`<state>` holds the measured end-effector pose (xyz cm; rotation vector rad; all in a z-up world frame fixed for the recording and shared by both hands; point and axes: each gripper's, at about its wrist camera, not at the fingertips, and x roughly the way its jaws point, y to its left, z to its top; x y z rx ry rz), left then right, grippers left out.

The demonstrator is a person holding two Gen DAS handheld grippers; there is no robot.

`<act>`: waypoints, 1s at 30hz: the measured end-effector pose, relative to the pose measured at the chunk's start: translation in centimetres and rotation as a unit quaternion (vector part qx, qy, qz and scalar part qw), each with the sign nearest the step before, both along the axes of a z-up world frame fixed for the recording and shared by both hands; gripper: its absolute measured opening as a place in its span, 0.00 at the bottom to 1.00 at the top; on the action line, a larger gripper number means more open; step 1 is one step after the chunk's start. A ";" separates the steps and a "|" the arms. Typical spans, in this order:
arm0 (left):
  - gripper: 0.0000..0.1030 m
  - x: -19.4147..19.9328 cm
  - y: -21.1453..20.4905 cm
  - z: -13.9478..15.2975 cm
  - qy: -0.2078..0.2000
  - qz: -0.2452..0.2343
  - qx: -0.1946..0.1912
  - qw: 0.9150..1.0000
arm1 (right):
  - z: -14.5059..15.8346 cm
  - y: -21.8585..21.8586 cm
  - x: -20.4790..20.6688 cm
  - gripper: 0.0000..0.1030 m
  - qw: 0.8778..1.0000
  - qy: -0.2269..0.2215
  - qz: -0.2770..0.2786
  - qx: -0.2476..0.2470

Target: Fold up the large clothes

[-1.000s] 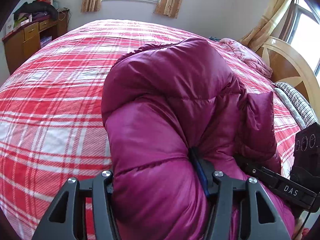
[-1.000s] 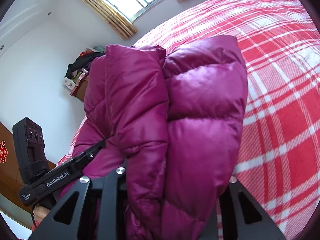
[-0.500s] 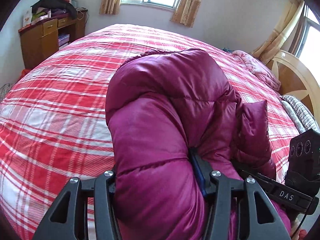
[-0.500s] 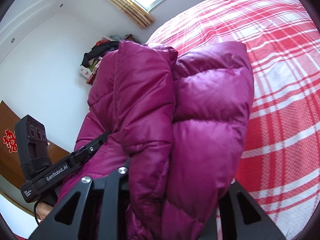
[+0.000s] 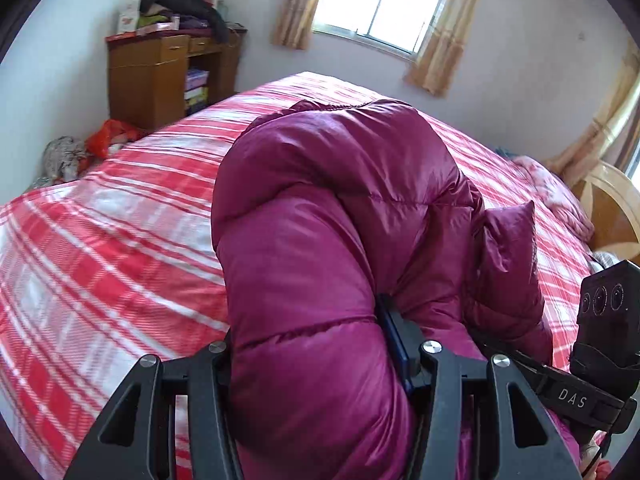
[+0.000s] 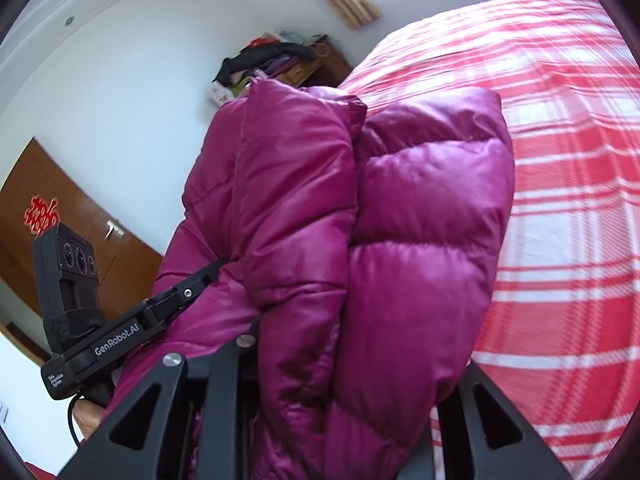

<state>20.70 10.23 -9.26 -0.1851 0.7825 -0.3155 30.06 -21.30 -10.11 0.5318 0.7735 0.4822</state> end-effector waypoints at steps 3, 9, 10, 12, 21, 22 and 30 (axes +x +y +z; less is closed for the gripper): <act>0.52 -0.2 2.6 0.3 -0.006 0.031 0.004 0.999 | 0.1 3.0 2.5 0.27 1.000 -0.005 0.030 0.000; 0.52 -0.6 7.7 0.5 -0.010 0.087 0.007 0.996 | 0.4 8.7 7.1 0.27 0.996 -0.014 0.084 -0.008; 0.52 -0.7 8.6 0.6 -0.012 0.096 0.005 0.995 | 0.5 9.5 8.1 0.27 0.995 -0.016 0.093 -0.006; 0.52 -0.7 10.0 0.8 -0.018 0.113 0.008 0.993 | 0.4 10.5 8.9 0.27 0.994 -0.023 0.110 -0.003; 0.52 1.0 15.6 0.9 -0.027 0.163 0.035 0.986 | 0.4 17.2 14.7 0.27 0.986 -0.044 0.160 -0.011; 0.52 1.4 16.1 0.9 -0.027 0.166 0.038 0.985 | 0.4 17.7 15.1 0.27 0.985 -0.046 0.163 -0.013; 0.52 5.2 18.9 0.4 -0.030 0.180 0.065 0.981 | -0.3 20.5 17.2 0.27 0.982 -0.066 0.171 -0.041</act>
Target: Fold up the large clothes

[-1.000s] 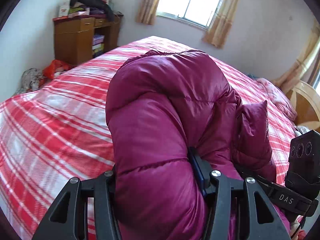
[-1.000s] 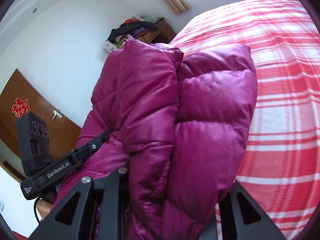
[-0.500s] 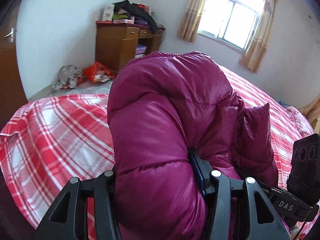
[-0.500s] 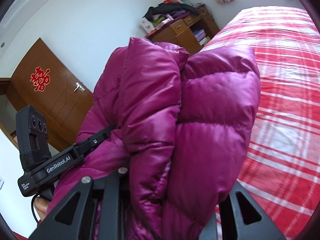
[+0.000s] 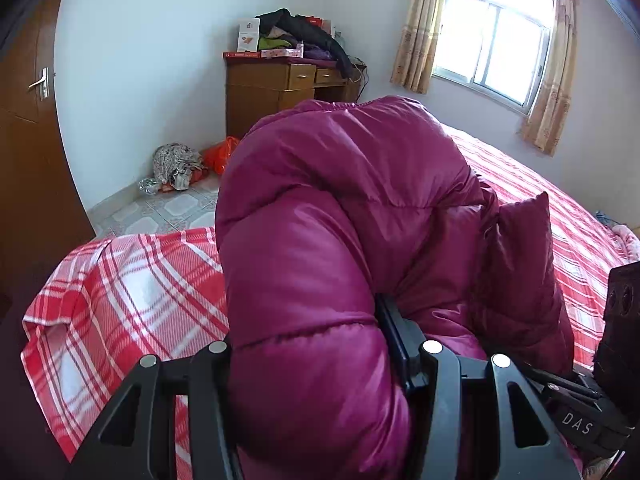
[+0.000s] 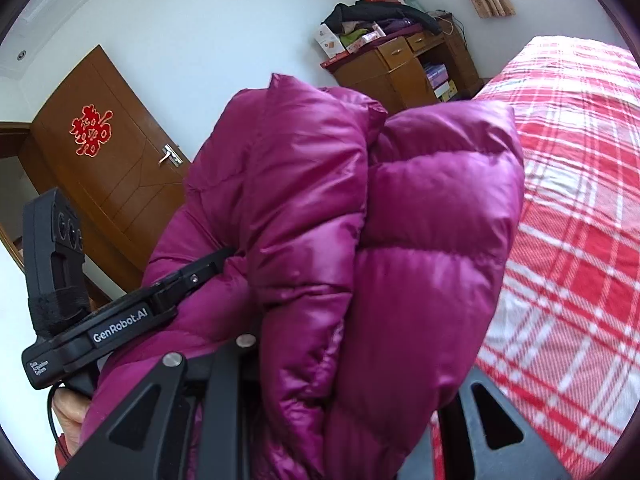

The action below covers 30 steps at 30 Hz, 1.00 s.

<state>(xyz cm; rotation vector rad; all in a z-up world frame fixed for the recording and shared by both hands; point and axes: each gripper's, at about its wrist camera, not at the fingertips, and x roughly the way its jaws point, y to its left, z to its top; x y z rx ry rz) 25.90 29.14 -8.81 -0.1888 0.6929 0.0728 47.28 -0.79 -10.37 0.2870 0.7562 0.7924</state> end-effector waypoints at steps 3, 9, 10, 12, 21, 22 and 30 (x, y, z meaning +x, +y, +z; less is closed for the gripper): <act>0.51 2.0 0.4 -0.8 0.007 0.004 0.008 1.000 | -0.3 0.1 0.3 0.27 1.000 0.000 -0.001 -0.011; 0.51 5.0 0.2 -2.7 0.030 0.005 0.040 0.999 | -2.3 1.3 2.2 0.27 0.999 0.003 0.003 -0.042; 0.50 5.4 0.2 -3.1 0.034 0.005 0.046 0.998 | -2.6 1.4 2.4 0.27 0.999 0.006 0.005 -0.050; 0.50 6.0 0.2 -3.7 0.041 0.007 0.055 0.998 | -3.6 1.7 3.0 0.27 0.998 0.012 0.004 -0.061; 0.53 5.8 1.3 -6.0 0.026 0.002 0.045 0.999 | -5.3 0.4 2.6 0.31 0.999 0.029 0.009 -0.044; 0.53 5.5 1.5 -6.1 0.022 -0.001 0.039 0.999 | -5.2 0.2 2.2 0.33 0.999 0.029 0.006 -0.044; 0.55 3.5 1.9 -6.2 0.009 -0.010 0.016 1.000 | -1.6 -3.7 -4.7 0.55 0.994 -0.015 -0.079 -0.070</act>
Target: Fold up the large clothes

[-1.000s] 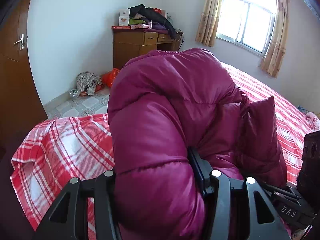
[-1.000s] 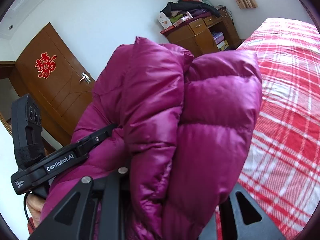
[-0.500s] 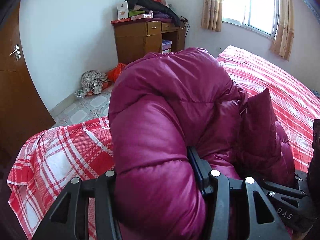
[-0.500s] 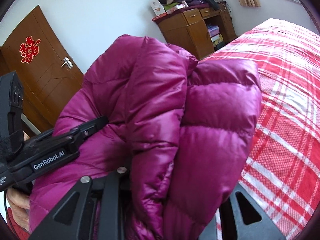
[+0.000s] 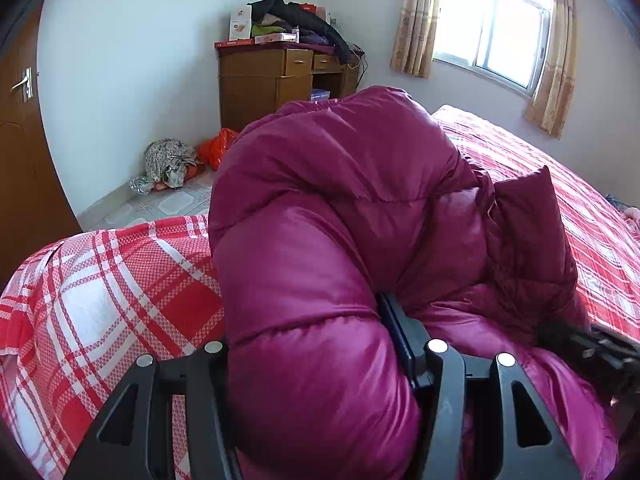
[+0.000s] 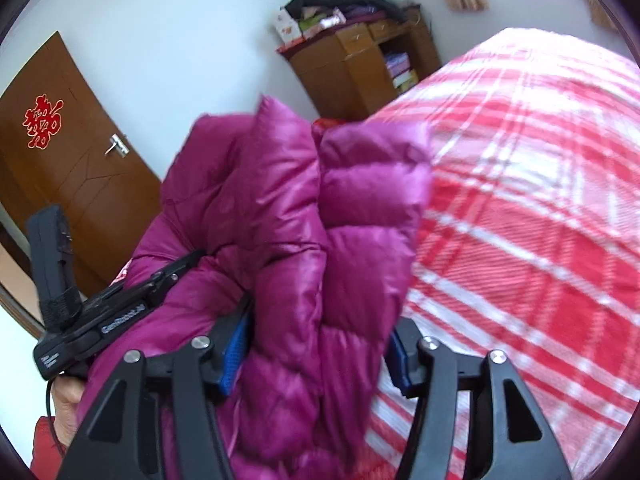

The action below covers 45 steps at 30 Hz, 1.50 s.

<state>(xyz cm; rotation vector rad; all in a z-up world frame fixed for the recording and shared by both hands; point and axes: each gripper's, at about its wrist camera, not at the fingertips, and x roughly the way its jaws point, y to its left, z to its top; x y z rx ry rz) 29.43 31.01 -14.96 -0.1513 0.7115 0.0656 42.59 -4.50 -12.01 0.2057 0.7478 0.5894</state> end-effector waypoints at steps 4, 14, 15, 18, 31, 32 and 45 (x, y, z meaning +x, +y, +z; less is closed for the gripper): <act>0.55 0.2 -1.5 0.3 0.008 0.012 0.026 1.000 | 3.6 0.8 -2.8 0.24 0.997 -0.060 -0.023 -0.053; 0.56 1.3 -4.4 0.4 0.028 0.016 0.133 0.991 | 5.4 5.6 2.5 0.22 0.992 -0.026 -0.042 -0.115; 0.56 1.2 -4.4 0.2 0.027 0.016 0.135 0.990 | 5.1 5.7 3.1 0.22 0.992 -0.016 -0.043 -0.114; 0.56 1.2 -4.5 -0.1 0.021 0.011 0.137 0.990 | 3.3 5.5 4.8 0.22 0.989 0.013 -0.053 -0.134; 0.70 1.8 -3.8 -0.4 0.026 0.018 0.102 0.994 | 0.5 4.2 3.1 0.20 0.989 0.006 -0.093 -0.112; 0.71 1.8 -3.7 -0.3 0.026 0.021 0.101 0.994 | 0.6 4.3 2.6 0.20 0.988 0.002 -0.095 -0.118; 0.77 -4.6 -3.4 3.7 0.007 0.042 0.067 0.997 | 2.2 -0.3 -4.5 0.50 0.989 -0.012 -0.112 -0.091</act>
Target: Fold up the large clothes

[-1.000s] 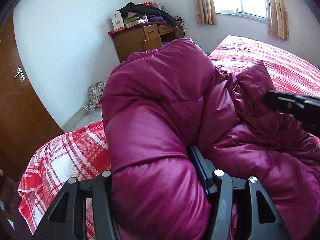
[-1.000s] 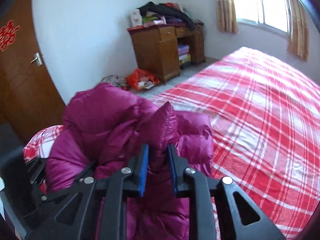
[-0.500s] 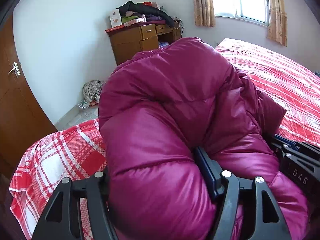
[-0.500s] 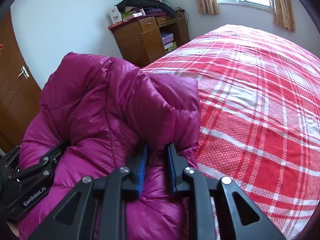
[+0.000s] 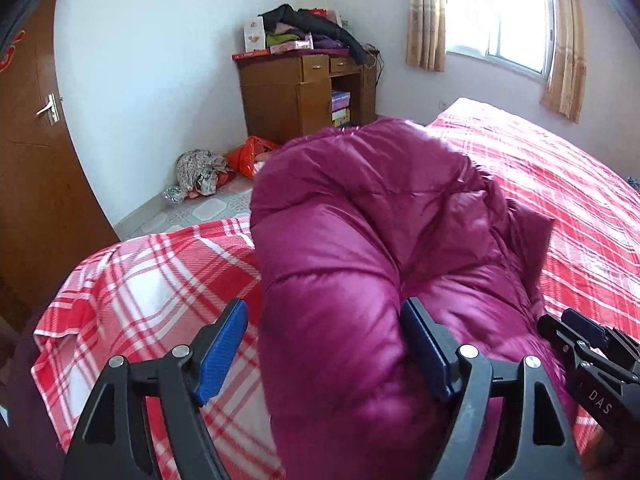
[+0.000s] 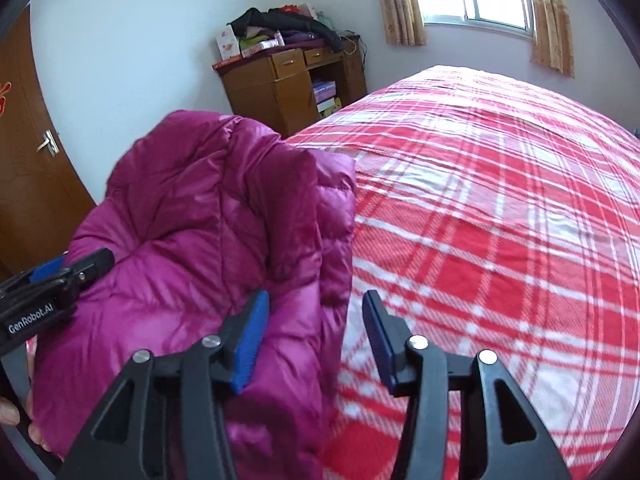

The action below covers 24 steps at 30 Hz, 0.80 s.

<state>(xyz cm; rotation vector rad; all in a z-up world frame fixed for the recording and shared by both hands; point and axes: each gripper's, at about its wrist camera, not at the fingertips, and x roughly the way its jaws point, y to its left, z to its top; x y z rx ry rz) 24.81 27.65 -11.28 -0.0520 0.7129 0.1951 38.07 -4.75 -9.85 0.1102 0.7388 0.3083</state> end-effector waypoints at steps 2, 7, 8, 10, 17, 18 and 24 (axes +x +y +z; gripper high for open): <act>0.77 -1.5 -0.7 0.8 -0.010 0.005 0.021 1.000 | 0.9 -0.3 -1.5 0.50 1.000 -0.015 -0.008 0.002; 0.77 -4.2 -1.8 1.1 -0.007 0.032 0.032 0.999 | 2.8 0.1 -5.7 0.50 0.998 -0.060 -0.002 0.005; 0.77 -4.4 -1.8 1.0 -0.002 0.032 0.030 0.999 | 2.8 0.5 -6.1 0.50 0.998 -0.058 0.005 0.002; 0.77 -4.8 -2.5 0.3 0.012 0.033 0.044 0.998 | 2.5 1.2 -6.4 0.51 0.999 -0.043 0.025 -0.001; 0.77 -8.0 -4.9 -0.7 0.025 0.022 0.072 0.997 | 1.2 1.8 -8.4 0.55 0.999 0.003 0.045 -0.006; 0.77 -8.5 -4.9 -0.6 0.023 0.017 0.073 0.997 | 1.3 1.6 -8.7 0.58 0.999 0.002 0.047 -0.004; 0.77 -12.4 -5.6 -0.4 0.036 -0.004 0.072 0.997 | 2.8 0.3 -12.2 0.83 0.999 -0.027 0.035 -0.008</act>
